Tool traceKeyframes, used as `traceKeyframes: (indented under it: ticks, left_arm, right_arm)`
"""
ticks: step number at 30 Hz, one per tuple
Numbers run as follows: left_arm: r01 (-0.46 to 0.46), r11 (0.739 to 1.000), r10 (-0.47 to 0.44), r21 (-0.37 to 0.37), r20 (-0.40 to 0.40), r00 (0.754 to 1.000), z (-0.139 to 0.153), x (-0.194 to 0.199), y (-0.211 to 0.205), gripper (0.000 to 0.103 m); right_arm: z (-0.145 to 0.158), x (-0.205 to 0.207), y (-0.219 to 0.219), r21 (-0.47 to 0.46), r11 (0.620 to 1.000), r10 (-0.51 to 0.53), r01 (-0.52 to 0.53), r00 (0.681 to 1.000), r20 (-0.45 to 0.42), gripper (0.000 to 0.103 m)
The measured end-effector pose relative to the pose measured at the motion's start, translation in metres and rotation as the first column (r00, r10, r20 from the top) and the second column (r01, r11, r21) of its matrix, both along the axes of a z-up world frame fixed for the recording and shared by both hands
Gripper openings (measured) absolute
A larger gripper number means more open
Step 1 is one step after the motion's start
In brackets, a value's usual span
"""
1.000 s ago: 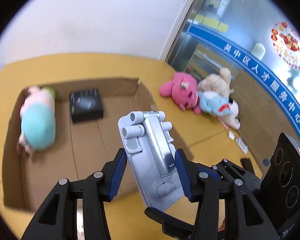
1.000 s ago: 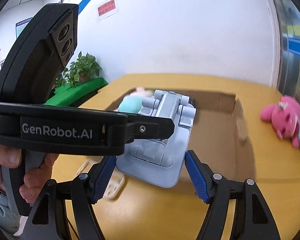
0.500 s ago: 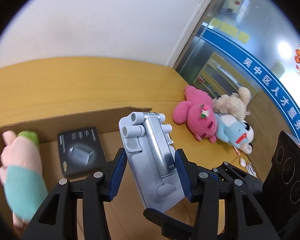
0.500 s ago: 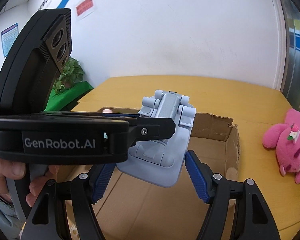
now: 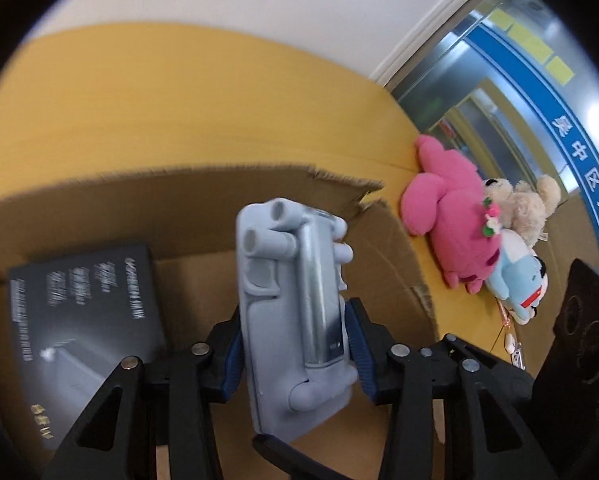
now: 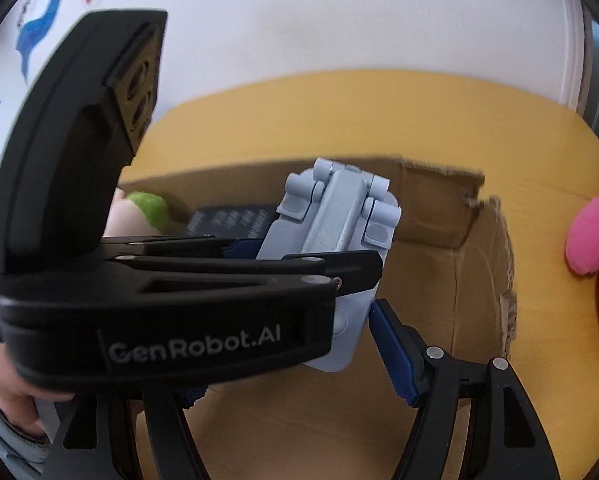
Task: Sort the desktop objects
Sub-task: 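Carry the phone stand with the right gripper over the box and lower it, then open the right gripper and lift both tools away from the box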
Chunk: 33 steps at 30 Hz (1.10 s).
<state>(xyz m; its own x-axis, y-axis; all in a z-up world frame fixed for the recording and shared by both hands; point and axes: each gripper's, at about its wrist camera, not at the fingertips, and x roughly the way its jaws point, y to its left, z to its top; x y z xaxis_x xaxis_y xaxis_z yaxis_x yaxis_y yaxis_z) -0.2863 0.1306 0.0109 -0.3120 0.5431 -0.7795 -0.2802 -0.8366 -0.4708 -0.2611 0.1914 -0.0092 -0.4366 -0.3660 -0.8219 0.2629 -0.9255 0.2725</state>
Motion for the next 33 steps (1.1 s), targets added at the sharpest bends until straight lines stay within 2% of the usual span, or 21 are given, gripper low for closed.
traceKeyframes:
  ticks: [2, 4, 7, 10, 14, 19, 21, 22, 23, 25, 28, 29, 31, 32, 33]
  left_arm:
    - [0.011, 0.999, -0.011, -0.032, 0.022, 1.0, -0.009, -0.001, 0.006, 0.039]
    - [0.029, 0.997, -0.029, -0.068, 0.005, 1.0, -0.008, 0.001, 0.011, 0.039]
    - [0.026, 0.995, -0.023, -0.092, 0.028, 0.999, -0.008, -0.002, 0.01, 0.036]
    - [0.034, 0.993, -0.031, -0.116, 0.031, 0.999, -0.009, -0.001, 0.012, 0.036]
    - [0.026, 0.993, -0.021, -0.119, 0.043, 0.999, -0.007, 0.001, 0.009, 0.036]
    - [0.007, 0.989, -0.009, -0.148, -0.014, 1.0, 0.018, 0.013, 0.001, 0.036]
    - [0.01, 0.984, -0.022, -0.179, -0.068, 0.997, 0.039, 0.028, -0.007, 0.036]
    - [0.014, 0.981, -0.035, -0.193, -0.106, 0.994, 0.051, 0.038, -0.012, 0.037]
    - [0.008, 0.978, -0.043, -0.21, -0.16, 0.986, 0.067, 0.053, -0.02, 0.038]
    - [-0.011, 0.975, -0.044, -0.221, -0.24, 0.97, 0.091, 0.079, -0.034, 0.053]
    - [-0.07, 0.972, -0.017, -0.223, -0.366, 0.93, 0.129, 0.13, -0.065, 0.071]
    - [-0.093, 0.972, -0.005, -0.217, -0.413, 0.911, 0.143, 0.156, -0.078, 0.073]
    - [-0.136, 0.969, 0.022, -0.208, -0.473, 0.881, 0.161, 0.189, -0.098, 0.08]
    - [-0.169, 0.964, 0.044, -0.205, -0.505, 0.862, 0.171, 0.214, -0.11, 0.08]
    - [-0.185, 0.961, 0.053, -0.205, -0.519, 0.853, 0.177, 0.226, -0.115, 0.081]
  right_arm:
    - [-0.012, -0.005, 0.004, -0.009, 1.0, -0.017, 0.017, 0.999, 0.047, 0.07]
    - [-0.014, -0.005, 0.006, -0.01, 1.0, -0.026, 0.027, 0.998, 0.051, 0.069]
    - [-0.013, -0.006, 0.005, 0.036, 0.999, -0.04, 0.038, 0.998, 0.05, 0.055]
    - [-0.013, -0.006, 0.008, 0.035, 0.998, -0.05, 0.047, 0.997, 0.061, 0.052]
    - [-0.015, -0.003, 0.005, 0.068, 0.997, -0.049, 0.046, 0.998, 0.049, 0.053]
    - [-0.009, 0.006, 0.008, 0.071, 0.996, -0.055, 0.054, 0.998, 0.025, 0.057]
    - [0.002, 0.014, 0.011, 0.076, 0.994, -0.079, 0.078, 0.997, 0.003, 0.063]
    - [0.016, 0.026, 0.01, 0.088, 0.993, -0.071, 0.074, 0.997, -0.035, 0.073]
    - [0.023, 0.033, 0.008, 0.095, 0.993, -0.062, 0.067, 0.996, -0.059, 0.08]
    - [0.048, 0.063, 0.0, 0.132, 0.99, -0.031, 0.047, 0.992, -0.125, 0.088]
    - [0.088, 0.105, -0.008, 0.137, 0.99, -0.007, 0.034, 0.982, -0.191, 0.1]
    - [0.103, 0.119, -0.009, 0.138, 0.99, -0.01, 0.041, 0.976, -0.216, 0.103]
    - [0.122, 0.146, -0.011, 0.136, 0.989, -0.015, 0.051, 0.968, -0.249, 0.103]
    - [0.131, 0.156, -0.011, 0.128, 0.99, -0.02, 0.055, 0.966, -0.258, 0.103]
    - [0.141, 0.172, -0.012, 0.115, 0.992, -0.028, 0.061, 0.963, -0.266, 0.103]
